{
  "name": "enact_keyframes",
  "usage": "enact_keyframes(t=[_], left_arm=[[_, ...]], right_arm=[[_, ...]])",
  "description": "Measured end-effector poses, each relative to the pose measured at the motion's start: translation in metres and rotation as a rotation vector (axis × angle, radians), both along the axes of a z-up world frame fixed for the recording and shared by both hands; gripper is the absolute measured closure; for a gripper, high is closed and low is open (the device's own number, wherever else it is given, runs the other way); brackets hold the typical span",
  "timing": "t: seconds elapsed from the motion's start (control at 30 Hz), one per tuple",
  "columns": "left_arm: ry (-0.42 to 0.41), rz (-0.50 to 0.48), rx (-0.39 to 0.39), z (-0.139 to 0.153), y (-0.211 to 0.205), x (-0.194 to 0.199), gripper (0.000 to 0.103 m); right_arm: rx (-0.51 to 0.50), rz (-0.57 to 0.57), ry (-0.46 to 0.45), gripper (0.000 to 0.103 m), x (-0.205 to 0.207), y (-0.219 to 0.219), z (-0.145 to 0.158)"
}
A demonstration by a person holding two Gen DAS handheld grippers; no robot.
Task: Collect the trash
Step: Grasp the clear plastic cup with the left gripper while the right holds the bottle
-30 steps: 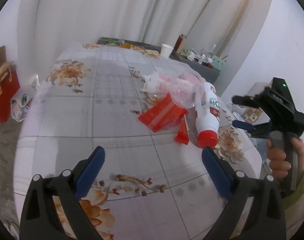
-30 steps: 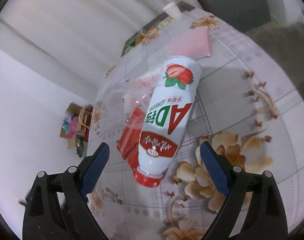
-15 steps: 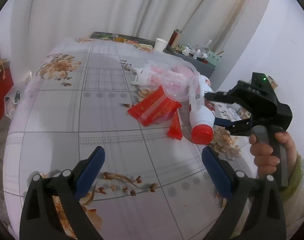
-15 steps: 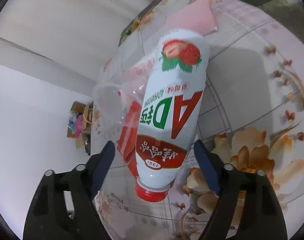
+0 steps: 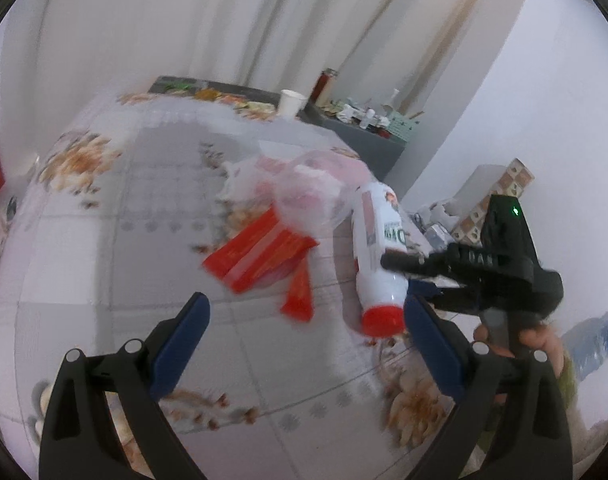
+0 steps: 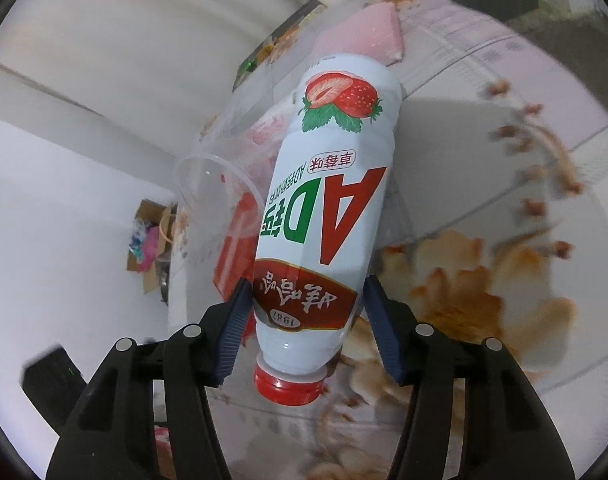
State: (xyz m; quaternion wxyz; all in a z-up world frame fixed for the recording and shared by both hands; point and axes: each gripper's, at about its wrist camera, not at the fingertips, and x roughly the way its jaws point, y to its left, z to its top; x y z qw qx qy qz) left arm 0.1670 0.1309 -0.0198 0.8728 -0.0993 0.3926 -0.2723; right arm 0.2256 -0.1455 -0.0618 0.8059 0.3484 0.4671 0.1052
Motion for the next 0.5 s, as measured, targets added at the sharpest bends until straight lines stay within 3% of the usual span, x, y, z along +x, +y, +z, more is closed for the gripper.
enact_keyframes(t=[0.27,0.4,0.5], left_arm=[[-0.02,-0.032,0.064,0.006,-0.047,0.031,0.006],[0.015,0.015,0.036,0.008,-0.048,0.055,0.006],[0.045,0.044,0.006,0.005,-0.045,0.074,0.017]], right_arm=[[-0.127,0.014,-0.033,0.049,-0.017,-0.01,0.007],[-0.179,0.031,-0.052,0.049,-0.028,-0.017,0.01],[-0.172,0.039,-0.063,0.049,-0.032,-0.022,0.008]])
